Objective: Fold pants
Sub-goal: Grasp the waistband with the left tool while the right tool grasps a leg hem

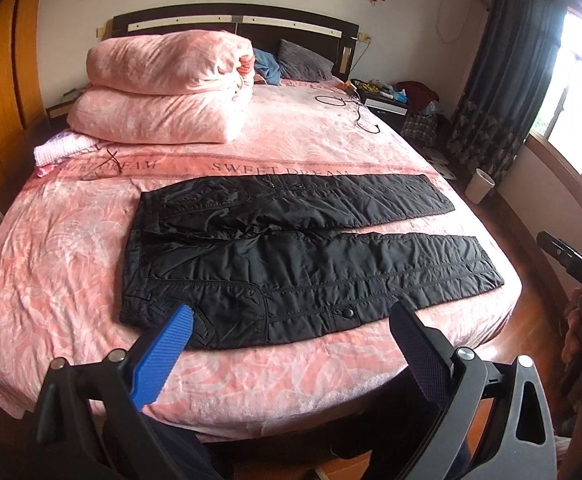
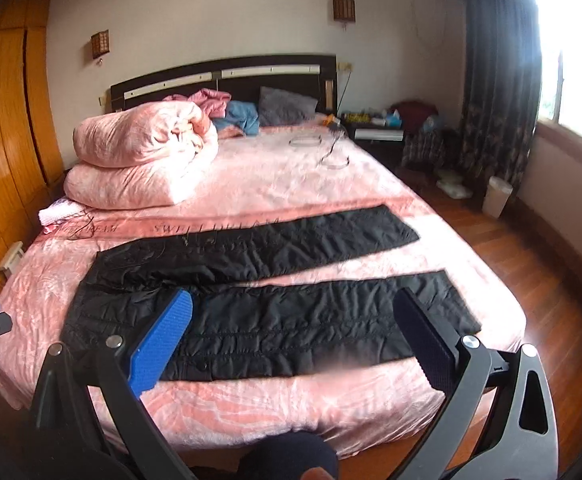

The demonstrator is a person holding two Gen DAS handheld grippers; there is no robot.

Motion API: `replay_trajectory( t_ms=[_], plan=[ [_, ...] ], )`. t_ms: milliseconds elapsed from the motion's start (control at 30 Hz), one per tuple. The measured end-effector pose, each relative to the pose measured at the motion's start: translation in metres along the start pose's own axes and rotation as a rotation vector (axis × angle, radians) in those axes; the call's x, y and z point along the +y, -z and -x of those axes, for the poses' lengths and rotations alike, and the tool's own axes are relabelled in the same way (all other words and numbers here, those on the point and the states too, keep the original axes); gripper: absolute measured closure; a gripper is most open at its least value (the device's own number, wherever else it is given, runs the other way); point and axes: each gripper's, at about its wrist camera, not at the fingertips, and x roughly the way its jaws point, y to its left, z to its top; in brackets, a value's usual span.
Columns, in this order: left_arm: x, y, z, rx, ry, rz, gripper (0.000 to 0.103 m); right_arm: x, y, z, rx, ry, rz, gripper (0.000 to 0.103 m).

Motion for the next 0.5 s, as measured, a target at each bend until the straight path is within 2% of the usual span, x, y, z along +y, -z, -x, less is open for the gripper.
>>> replay_trajectory(
  t_ms=[33,100,133,167,200,267,333,433,500],
  plan=[
    [0.012,0.000,-0.009,0.009,-0.034,0.005,0.004,-0.015,0.000,-0.011,0.017,-0.030,-0.042,0.003],
    [0.040,0.002,-0.032,0.082,-0.088,0.015,0.004,-0.043,0.002,-0.031,0.042,-0.061,-0.102,0.003],
    [0.057,0.001,-0.044,0.145,-0.102,0.052,0.004,-0.058,0.003,-0.042,0.065,-0.080,-0.133,0.003],
    [0.079,0.000,-0.053,0.175,-0.108,0.102,0.004,-0.074,0.005,-0.053,0.087,-0.108,-0.177,0.003],
    [0.099,0.001,-0.056,0.152,-0.109,0.139,0.004,-0.092,0.009,-0.068,0.116,-0.130,-0.238,0.003],
    [0.141,0.002,-0.069,0.130,-0.177,0.224,0.004,-0.117,0.015,-0.087,0.147,-0.138,-0.303,0.003],
    [0.173,0.007,-0.085,0.135,-0.160,0.317,0.004,-0.133,0.024,-0.108,0.180,-0.124,-0.314,0.003],
    [0.213,0.020,-0.122,0.185,-0.077,0.461,0.004,-0.158,0.042,-0.146,0.268,-0.130,-0.369,0.003],
    [0.225,0.031,-0.147,0.233,-0.082,0.521,0.004,-0.178,0.058,-0.171,0.321,-0.160,-0.463,0.003]
  ],
)
